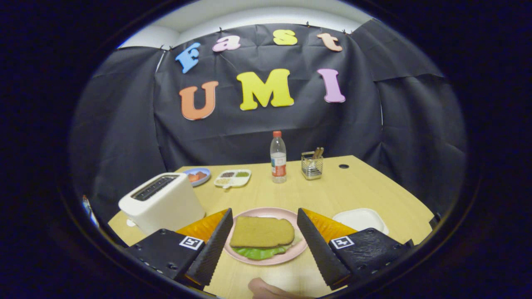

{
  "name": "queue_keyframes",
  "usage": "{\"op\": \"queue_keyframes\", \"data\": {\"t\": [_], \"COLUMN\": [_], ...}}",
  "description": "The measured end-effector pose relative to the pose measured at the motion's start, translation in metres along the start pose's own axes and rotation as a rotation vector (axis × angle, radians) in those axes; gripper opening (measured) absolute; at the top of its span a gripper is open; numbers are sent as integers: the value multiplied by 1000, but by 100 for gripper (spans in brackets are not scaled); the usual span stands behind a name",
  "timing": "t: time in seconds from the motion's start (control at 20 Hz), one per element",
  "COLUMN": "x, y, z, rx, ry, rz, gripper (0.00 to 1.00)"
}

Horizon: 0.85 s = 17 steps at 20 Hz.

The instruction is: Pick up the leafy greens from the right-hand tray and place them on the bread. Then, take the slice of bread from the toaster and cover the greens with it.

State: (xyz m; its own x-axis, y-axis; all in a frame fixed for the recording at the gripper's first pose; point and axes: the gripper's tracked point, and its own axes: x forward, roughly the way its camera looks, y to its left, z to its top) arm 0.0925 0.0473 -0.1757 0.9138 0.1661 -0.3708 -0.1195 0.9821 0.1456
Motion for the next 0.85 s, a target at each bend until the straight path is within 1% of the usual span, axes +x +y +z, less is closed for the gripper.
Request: {"op": "queue_keyframes", "data": {"t": [0.15,0.35,0.45,0.55,0.7,0.85], "x": [-48,-110,-133,-149,-161,-161], "y": [25,42,50,55,53,46], "z": [37,76,86,91,95,94], "rx": [-22,-61,-69,-47,15,51], "ry": [-115,-274,-324,-348,-346,-328], "rz": [79,125,143,172,194,188], "gripper": [96,96,96,96,96,96]}}
